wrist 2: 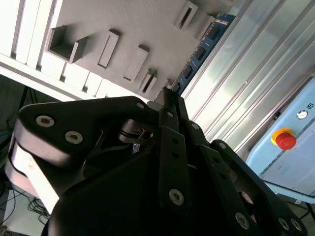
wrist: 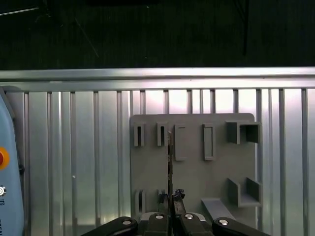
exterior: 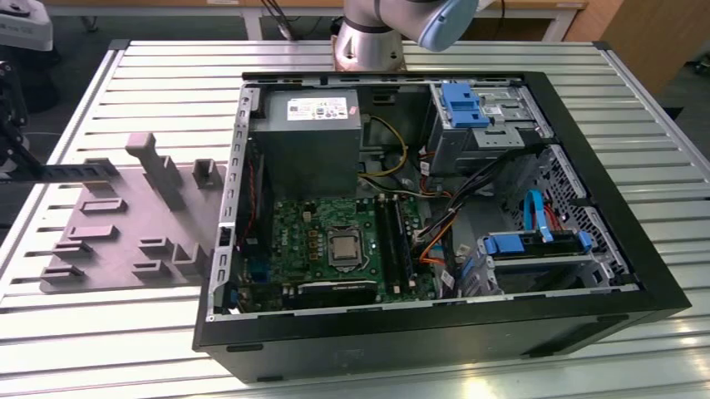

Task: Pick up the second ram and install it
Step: 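Pick up the second ram and move it above second insertion slot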

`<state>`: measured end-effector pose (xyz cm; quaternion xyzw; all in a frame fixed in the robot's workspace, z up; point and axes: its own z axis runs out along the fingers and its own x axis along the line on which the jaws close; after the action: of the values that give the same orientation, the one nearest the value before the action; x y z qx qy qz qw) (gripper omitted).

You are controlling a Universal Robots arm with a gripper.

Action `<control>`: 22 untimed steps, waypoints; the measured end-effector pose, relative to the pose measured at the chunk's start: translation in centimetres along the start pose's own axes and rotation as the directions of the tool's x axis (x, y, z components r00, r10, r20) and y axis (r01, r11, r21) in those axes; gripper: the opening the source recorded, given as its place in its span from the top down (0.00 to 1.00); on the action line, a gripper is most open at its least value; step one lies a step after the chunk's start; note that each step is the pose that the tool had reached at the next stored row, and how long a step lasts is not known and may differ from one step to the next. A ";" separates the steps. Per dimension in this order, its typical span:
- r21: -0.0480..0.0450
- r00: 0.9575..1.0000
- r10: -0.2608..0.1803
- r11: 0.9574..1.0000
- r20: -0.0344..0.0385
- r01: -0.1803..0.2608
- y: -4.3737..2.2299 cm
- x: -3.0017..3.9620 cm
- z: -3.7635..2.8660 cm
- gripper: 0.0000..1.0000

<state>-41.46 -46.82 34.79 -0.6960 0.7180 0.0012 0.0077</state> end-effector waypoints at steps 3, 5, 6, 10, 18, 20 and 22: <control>0.000 1.000 0.000 1.000 0.000 0.000 -0.01 -0.02 -0.52 0.86; 0.000 1.000 0.000 1.000 -0.001 0.000 -0.01 -0.04 -0.86 0.86; 0.000 1.000 0.000 1.000 -0.001 0.000 -0.01 -0.04 -1.05 0.86; 0.000 1.000 0.000 1.000 -0.001 0.000 -0.02 -0.07 -1.80 0.86; 0.000 1.000 0.000 1.000 -0.002 0.000 -0.03 -0.12 -3.47 0.86; 0.000 1.000 0.000 1.000 -0.002 0.000 -0.03 -0.13 -3.91 0.86; 0.000 1.000 0.000 1.000 -0.003 0.000 -0.04 -0.14 -4.31 0.86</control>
<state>-41.46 -46.74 39.10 -0.6959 0.7181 0.0003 0.0068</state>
